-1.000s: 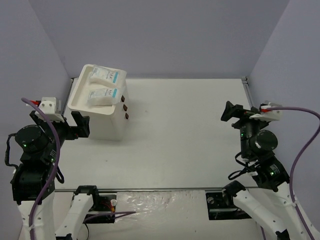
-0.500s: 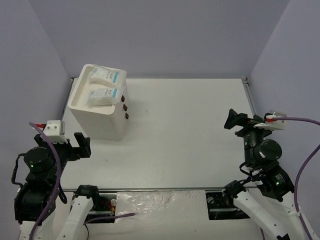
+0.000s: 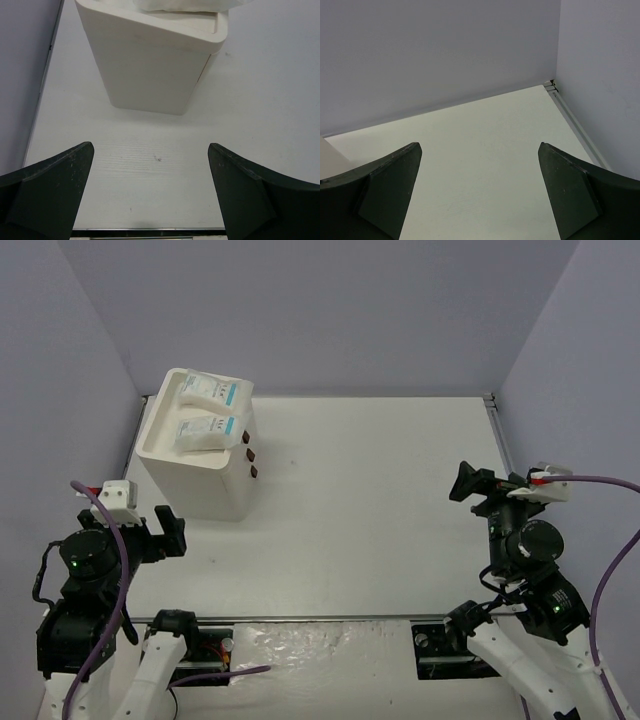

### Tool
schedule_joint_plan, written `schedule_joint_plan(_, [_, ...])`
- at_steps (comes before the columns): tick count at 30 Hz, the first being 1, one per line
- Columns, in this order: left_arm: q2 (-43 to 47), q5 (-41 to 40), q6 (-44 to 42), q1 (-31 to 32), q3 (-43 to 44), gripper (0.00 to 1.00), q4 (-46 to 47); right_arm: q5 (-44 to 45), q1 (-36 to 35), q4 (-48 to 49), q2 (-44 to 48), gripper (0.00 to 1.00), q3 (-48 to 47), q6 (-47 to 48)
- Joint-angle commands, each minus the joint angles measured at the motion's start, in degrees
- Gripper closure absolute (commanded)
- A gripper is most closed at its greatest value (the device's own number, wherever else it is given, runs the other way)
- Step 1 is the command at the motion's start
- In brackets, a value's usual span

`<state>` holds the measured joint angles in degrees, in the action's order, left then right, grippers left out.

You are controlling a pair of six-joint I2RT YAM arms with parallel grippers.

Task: Organize the makeup

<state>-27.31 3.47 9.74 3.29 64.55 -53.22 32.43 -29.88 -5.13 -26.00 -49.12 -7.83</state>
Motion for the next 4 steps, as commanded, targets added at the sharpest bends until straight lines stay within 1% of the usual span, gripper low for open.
schedule_joint_plan(1, [-1.06, 0.49, 1.25, 0.38, 0.34, 0.03, 3.72, 1.74, -0.53, 3.11, -1.38, 0.0, -0.25, 0.62])
schedule_joint_plan(4, [-1.37, 0.49, 1.25, 0.57, 0.32, 0.03, 3.8, 1.7, -0.53, 3.11, -1.74, 0.0, -0.42, 0.77])
